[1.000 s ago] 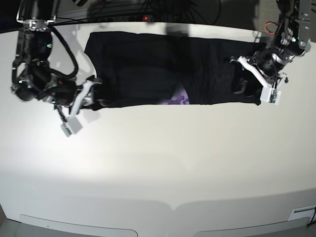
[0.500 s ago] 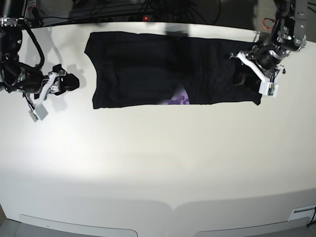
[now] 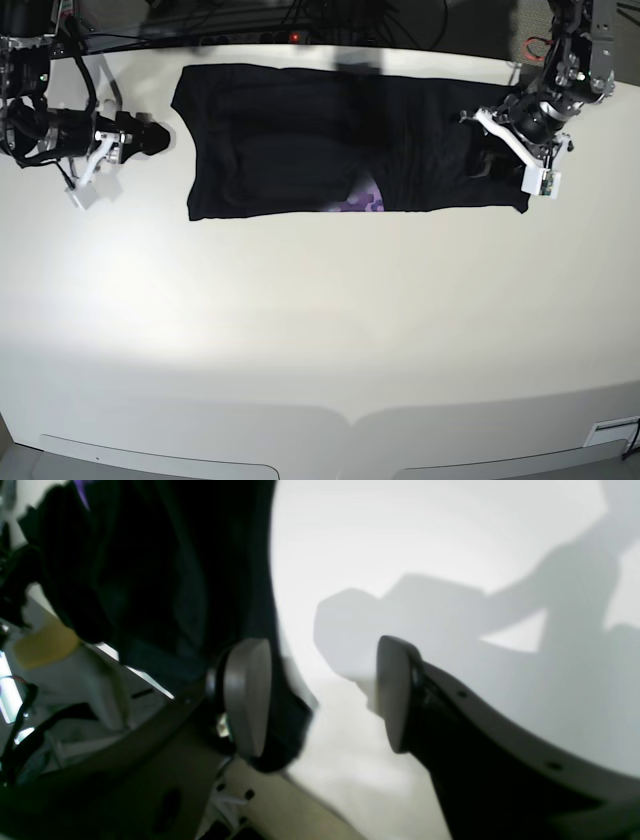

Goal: Fold the T-shirt properly
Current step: 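Regrasp the folded strip's end with the right gripper and pull inward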

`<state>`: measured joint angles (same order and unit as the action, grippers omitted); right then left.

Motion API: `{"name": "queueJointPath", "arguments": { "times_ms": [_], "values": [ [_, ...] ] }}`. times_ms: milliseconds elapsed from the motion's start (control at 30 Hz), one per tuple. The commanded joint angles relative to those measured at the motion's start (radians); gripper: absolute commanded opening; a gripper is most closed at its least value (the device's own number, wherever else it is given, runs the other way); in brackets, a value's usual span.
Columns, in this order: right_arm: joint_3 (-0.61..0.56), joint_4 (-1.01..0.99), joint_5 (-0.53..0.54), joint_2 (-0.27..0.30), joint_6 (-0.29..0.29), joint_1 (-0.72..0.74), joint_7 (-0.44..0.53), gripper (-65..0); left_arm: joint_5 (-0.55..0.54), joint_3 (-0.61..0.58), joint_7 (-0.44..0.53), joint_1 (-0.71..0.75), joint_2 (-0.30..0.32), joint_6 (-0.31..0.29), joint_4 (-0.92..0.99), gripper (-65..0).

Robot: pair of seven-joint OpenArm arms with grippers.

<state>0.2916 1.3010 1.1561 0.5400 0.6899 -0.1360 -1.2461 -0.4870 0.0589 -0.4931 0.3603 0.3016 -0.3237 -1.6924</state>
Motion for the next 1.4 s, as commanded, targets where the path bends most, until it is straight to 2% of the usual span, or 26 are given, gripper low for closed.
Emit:
{"name": "queueJointPath", "arguments": {
  "times_ms": [0,133,233,433,533,700,833,1000,1167,1367],
  "values": [
    [-0.01,0.011,0.012,0.005,0.008,0.008,0.005,-30.5,-0.01,0.006,0.023,-0.006,0.009,-0.005,-0.014,-41.9],
    [-0.059,0.011,-0.047,-0.031,0.008,0.009,0.09,-30.5,-0.01,0.006,0.019,-0.005,0.009,-0.005,-0.014,-41.9],
    [-0.101,0.011,-0.053,-0.033,0.008,0.009,0.159,-30.5,-0.01,0.006,0.015,-0.005,0.009,-0.005,-0.014,-41.9],
    [-0.196,0.011,-0.048,-0.033,0.008,0.008,0.17,-30.5,-0.01,0.006,0.016,-0.005,0.009,-0.005,-0.014,-41.9],
    [-0.235,0.011,0.006,-0.033,0.008,0.008,0.189,-30.5,-0.01,0.006,0.016,-0.005,0.009,-0.005,-0.014,-41.9],
    [-0.254,0.011,0.033,-0.033,0.008,0.008,0.195,-31.0,-0.01,0.006,0.016,-0.005,0.009,-0.005,-0.014,-41.9],
    [-0.254,0.011,0.029,-0.033,0.008,0.008,0.202,-41.0,-0.01,0.006,0.016,-0.005,0.009,-0.005,-0.014,-41.9],
    [-0.254,0.011,-0.046,-0.033,0.001,0.008,0.248,-63.7,-0.01,0.006,0.015,-0.005,0.009,-0.005,-0.014,-42.0],
    [-0.251,0.011,-0.106,-0.03,0.002,0.009,0.372,-65.0,-0.01,0.006,0.015,-0.005,0.009,-0.005,-0.014,-42.0],
    [-0.151,0.013,-0.108,-0.024,0.003,0.068,0.291,-65.0,-0.01,0.006,0.011,-0.005,0.01,-0.005,-0.014,-42.0]
  ]
}}
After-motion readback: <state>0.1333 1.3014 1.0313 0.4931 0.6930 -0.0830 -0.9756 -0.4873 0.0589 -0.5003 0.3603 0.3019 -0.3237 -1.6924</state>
